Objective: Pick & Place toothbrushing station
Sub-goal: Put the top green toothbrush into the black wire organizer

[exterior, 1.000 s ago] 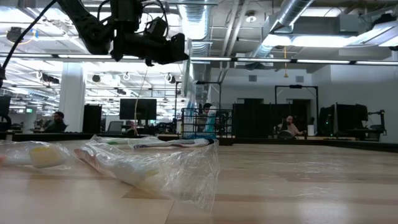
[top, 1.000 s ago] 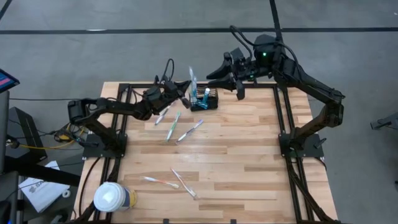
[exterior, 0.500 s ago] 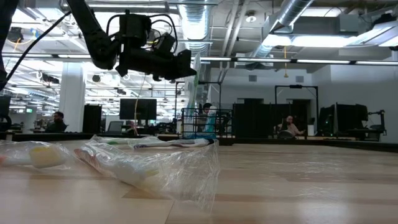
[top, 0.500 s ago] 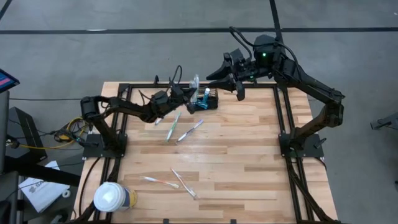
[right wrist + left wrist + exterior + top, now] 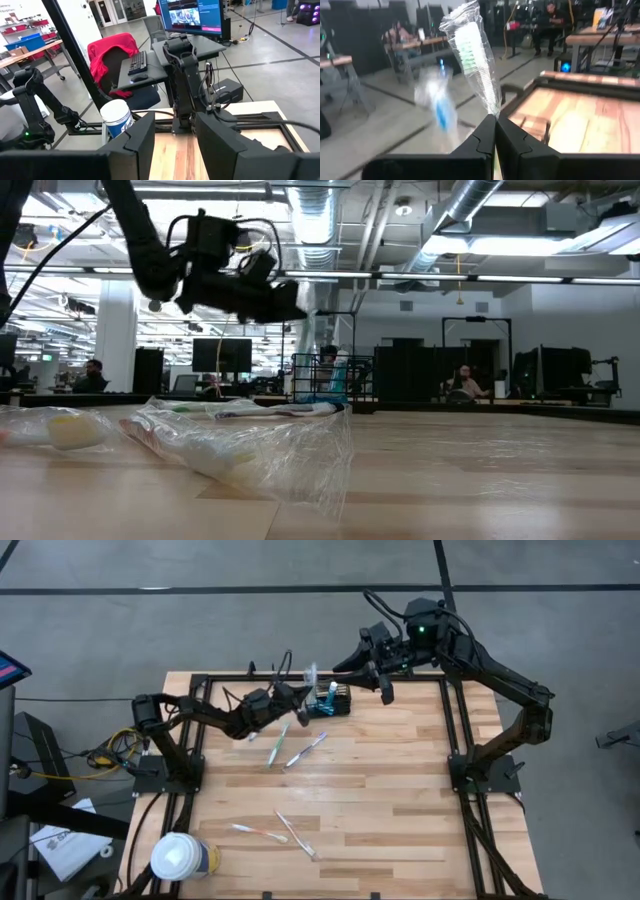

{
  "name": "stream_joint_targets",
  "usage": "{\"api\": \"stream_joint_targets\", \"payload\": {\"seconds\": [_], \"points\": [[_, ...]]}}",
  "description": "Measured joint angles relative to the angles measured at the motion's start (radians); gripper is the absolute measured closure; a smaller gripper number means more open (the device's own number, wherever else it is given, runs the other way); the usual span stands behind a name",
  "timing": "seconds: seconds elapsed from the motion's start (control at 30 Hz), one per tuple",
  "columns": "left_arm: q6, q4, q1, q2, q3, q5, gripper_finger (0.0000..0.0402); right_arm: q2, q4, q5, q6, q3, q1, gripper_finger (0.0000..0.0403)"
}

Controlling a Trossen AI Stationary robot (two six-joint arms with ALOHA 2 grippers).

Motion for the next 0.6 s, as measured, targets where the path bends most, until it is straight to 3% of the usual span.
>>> {"api": "stream_joint_targets", "payload": {"seconds": [0.27,0.6], "points": [[-0.091,0.094,0.004,0.0,-0.126,-0.021,0.0401,0.0,0.0,-0.002,-0.012,0.0,0.0,0.0269],[-0.1,0.098,-0.004,0.0,-0.144,-0.01,0.0401,0.0,0.012,-0.001,-0.016,0.0,0.0,0.0269]]}}
